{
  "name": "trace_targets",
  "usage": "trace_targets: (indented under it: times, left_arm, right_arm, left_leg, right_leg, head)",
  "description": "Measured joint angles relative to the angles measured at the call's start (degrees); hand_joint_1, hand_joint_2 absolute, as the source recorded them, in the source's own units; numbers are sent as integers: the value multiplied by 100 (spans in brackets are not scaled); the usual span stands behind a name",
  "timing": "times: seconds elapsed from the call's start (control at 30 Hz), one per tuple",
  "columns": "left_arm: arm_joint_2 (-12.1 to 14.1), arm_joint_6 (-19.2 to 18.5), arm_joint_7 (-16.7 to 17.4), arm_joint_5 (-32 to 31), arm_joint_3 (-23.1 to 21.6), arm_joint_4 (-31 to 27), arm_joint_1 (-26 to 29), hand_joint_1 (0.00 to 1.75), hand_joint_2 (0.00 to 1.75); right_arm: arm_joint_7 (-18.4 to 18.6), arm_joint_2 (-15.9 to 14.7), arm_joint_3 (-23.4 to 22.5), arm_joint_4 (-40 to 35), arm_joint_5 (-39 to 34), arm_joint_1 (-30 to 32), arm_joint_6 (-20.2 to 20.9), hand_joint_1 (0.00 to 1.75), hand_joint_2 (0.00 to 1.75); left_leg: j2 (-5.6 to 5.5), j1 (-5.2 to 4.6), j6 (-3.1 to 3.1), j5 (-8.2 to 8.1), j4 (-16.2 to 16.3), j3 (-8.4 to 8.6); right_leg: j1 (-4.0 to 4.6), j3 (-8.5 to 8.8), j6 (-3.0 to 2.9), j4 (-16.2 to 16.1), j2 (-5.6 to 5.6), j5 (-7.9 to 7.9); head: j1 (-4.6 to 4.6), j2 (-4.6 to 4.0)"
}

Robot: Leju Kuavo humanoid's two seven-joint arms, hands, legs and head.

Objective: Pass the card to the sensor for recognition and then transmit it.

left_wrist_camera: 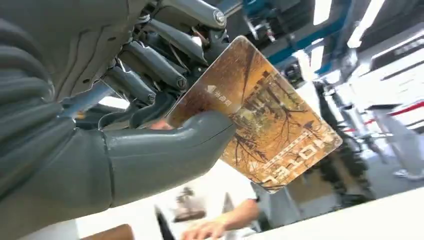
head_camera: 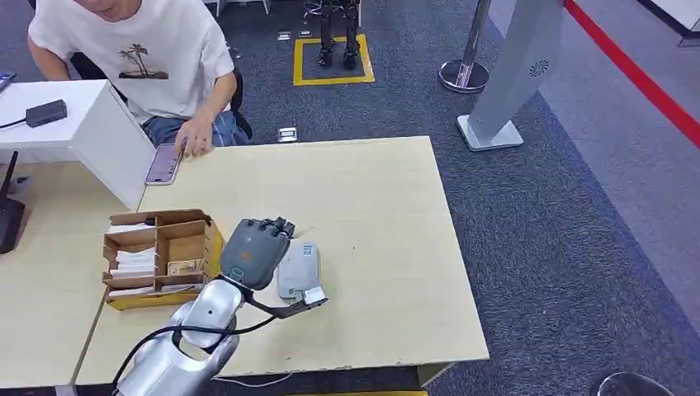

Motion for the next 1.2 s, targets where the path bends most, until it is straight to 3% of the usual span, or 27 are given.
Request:
trace_targets:
  times: [0.33,0.77,0.93,1.03,1.2]
  left_arm:
    - [-347,199,-168,0,-426,769,33,175,175]
    - [-367,190,-17,0,-596,1211,38,175,175]
    - [-211,201,720,0,-664,1180,38,175,175]
    - [51,129,1356,0,-732,843,17,175,175]
    - [551,-171,1823,0,-848,229,-48,175,175]
  right_arm:
    - [-41,-24,17,0,9,-2,0,0,0]
    - [-24,-46,42,17,7,0,-2,0,0]
    - [-17,-48,39,17,-22,3,-13,0,0]
    - [28,-48,39,17,-35,10,-15,0,0]
    - [26,-48,37,20,-111,10,-28,0,0]
  left_leg:
    - [0,0,0,0,0,0]
    - [0,0,0,0,0,-1]
    - [0,1,0,0,0,-1]
    - [0,4,-1,1,0,-1]
    - [1,5,-2,1,-2,-1]
  right_leg:
    - [0,1,0,0,0,0]
    - [0,1,0,0,0,0]
    - [0,1,0,0,0,0]
    - [1,1,-1,1,0,0]
    - [5,1,-1,2,1,0]
  head:
    - [2,0]
    - [4,0]
    - [4,0]
    - [2,0]
    - [0,0]
